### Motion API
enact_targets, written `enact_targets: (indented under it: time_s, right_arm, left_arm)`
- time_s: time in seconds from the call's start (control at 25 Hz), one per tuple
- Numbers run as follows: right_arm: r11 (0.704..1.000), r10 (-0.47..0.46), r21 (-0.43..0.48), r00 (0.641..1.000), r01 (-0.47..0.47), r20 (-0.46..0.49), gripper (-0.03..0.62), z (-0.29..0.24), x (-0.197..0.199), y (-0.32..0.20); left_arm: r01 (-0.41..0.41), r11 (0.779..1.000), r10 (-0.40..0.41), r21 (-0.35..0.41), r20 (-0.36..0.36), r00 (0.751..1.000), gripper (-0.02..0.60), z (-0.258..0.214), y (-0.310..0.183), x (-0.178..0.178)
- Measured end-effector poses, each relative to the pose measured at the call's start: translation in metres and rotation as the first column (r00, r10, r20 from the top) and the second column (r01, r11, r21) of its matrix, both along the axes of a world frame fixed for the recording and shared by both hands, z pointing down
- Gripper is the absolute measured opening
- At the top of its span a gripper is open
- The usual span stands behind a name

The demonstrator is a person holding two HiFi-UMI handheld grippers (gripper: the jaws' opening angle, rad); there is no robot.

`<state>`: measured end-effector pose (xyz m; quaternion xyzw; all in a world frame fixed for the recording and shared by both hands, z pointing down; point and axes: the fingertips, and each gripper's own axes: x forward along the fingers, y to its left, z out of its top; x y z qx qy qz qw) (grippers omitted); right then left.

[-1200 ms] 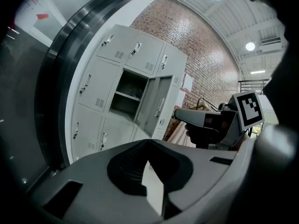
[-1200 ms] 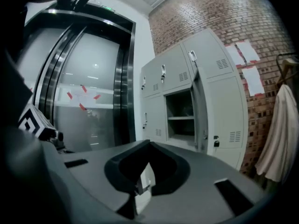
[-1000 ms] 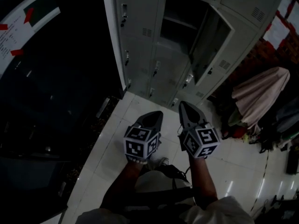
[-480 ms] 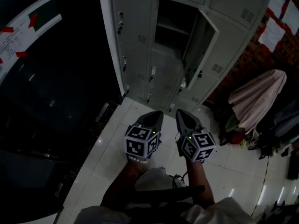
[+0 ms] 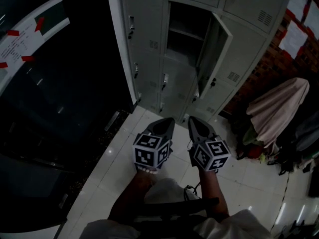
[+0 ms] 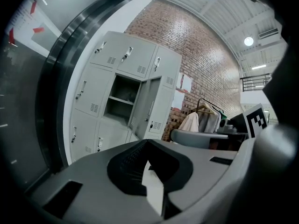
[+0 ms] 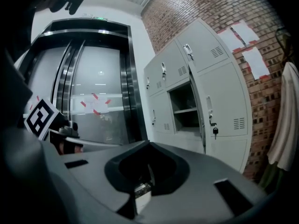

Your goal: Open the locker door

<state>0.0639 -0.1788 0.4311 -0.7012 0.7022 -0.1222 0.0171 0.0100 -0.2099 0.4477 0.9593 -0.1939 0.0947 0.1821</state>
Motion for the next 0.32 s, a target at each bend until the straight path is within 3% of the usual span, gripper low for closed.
enact_targets:
  time_s: [0.32]
  right_arm:
    - [1.0,-0.014,-0.004,1.0,0.014,-0.001,0.003,0.0015,-0.0012,-0.0028]
  left_arm:
    - [0.009,1.0,-0.009,0.0,0.0,1.0,-0.006,0.0009,-0.0022,0.0002]
